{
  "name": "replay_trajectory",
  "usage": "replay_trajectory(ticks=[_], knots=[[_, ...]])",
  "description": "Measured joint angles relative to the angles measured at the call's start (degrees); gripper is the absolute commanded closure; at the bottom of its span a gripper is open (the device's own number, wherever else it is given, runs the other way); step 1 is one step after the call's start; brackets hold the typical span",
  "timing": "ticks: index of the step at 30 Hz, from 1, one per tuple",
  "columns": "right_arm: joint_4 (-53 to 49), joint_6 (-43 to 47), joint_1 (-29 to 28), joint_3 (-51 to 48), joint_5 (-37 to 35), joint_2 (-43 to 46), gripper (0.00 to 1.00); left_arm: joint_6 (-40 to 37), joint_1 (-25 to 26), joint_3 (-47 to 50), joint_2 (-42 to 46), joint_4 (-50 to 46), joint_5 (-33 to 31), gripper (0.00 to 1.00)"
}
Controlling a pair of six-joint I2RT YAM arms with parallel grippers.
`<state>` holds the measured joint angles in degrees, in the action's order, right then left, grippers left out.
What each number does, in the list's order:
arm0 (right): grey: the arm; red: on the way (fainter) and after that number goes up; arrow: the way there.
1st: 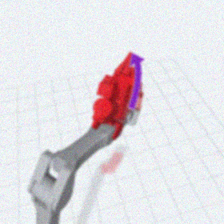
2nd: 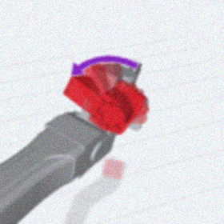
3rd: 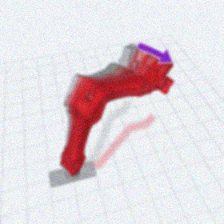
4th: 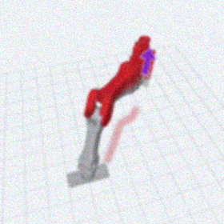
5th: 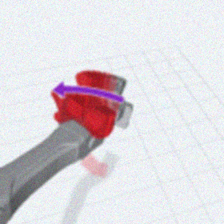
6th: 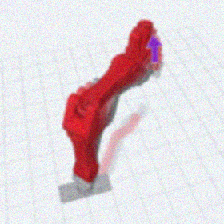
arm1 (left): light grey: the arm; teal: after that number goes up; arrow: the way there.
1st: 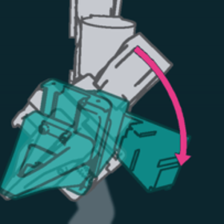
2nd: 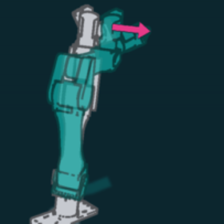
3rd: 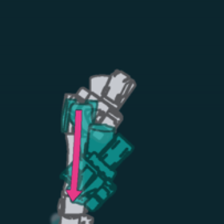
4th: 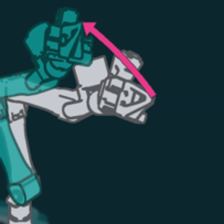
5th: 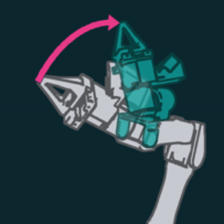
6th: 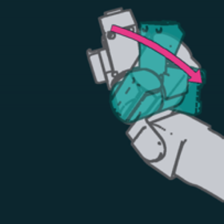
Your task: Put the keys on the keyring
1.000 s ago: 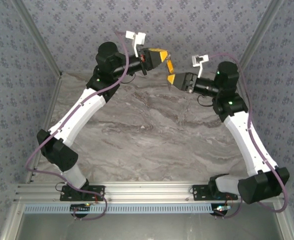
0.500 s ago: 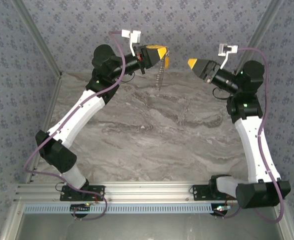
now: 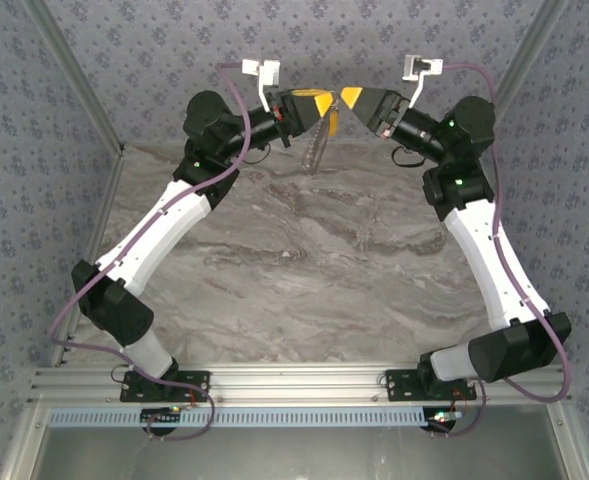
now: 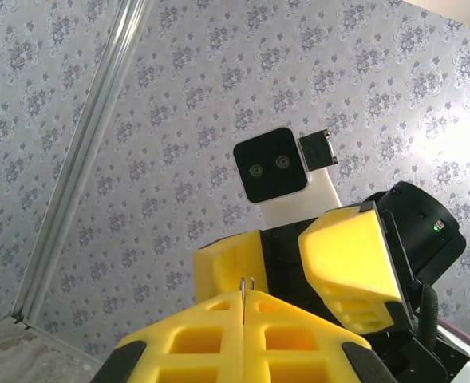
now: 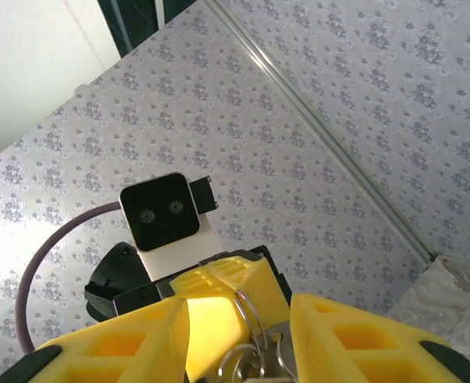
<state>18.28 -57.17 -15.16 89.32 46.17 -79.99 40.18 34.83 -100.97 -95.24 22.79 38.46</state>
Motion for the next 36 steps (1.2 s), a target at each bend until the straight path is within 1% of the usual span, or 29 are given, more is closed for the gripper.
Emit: replay_trajectory(ticks=[3, 7, 9, 11, 12, 13, 14, 15, 21, 22, 24, 27, 30, 32, 34, 36], knots=[[-0.04, 0.39, -1.18, 0.26, -0.39, -0.68, 0.70, 0.00, 0.00, 0.00, 0.00, 0.00, 0.00, 1.00], [-0.26, 0.96, -1.75, 0.26, -0.52, -1.03, 0.85, 0.00, 0.00, 0.00, 0.00, 0.02, 0.02, 1.00], [-0.31, 1.22, -1.75, 0.26, -0.57, -1.05, 0.85, 0.02, 0.00, 0.00, 0.02, 0.02, 0.00, 1.00], [-0.31, 1.27, -1.75, 0.26, -0.55, -1.05, 0.80, 0.02, 0.00, 0.00, 0.02, 0.00, 0.00, 1.00], [-0.33, 1.44, -1.75, 0.26, -0.52, -1.05, 0.80, 0.02, 0.00, 0.00, 0.07, -0.04, 0.02, 1.00], [-0.33, 1.49, -1.75, 0.26, -0.55, -1.05, 0.84, 0.00, 0.00, 0.00, 0.09, -0.04, 0.02, 1.00], [-0.33, 1.46, -1.75, 0.26, -0.55, -1.05, 0.93, 0.00, 0.00, 0.00, 0.13, -0.09, 0.02, 1.00], [-0.33, 1.38, -1.70, 0.26, -0.57, -1.03, 1.00, 0.04, 0.00, 0.02, 0.22, -0.15, -0.20, 1.00], [-0.26, 2.36, -1.60, 0.26, -0.33, -0.92, 1.00, 0.44, -0.09, 0.04, 0.50, -0.39, -0.20, 1.00], [-0.39, 2.58, -1.49, 0.26, -0.20, -0.92, 1.00, 0.42, -0.09, 0.04, 0.63, -0.76, -0.20, 0.95], [-1.29, 3.32, -1.25, 0.31, 0.79, -0.90, 1.00, -0.17, -0.24, 0.04, 1.07, -2.54, -0.24, 0.77], [-5.53, 5.66, 0.09, 1.07, 2.78, -0.72, 1.00, -2.25, -0.76, 0.04, 2.01, -5.51, -0.42, 0.61], [-12.61, 10.19, 2.32, 2.80, 4.87, -0.72, 1.00, -4.63, -1.79, -0.22, 3.37, -8.96, -0.02, 0.53], [-18.67, 14.34, 3.54, 4.61, 6.25, -0.76, 1.00, -6.29, -2.38, -0.92, 3.93, -11.47, 0.66, 0.50], [-25.51, 19.45, 4.35, 7.21, 7.30, -1.01, 1.00, -8.35, -2.78, -2.38, 4.07, -14.91, 1.53, 0.49], [-33.22, 25.49, 4.81, 10.99, 8.33, -1.75, 1.00, -11.10, -2.86, -4.81, 4.00, -20.28, 3.08, 0.50]])
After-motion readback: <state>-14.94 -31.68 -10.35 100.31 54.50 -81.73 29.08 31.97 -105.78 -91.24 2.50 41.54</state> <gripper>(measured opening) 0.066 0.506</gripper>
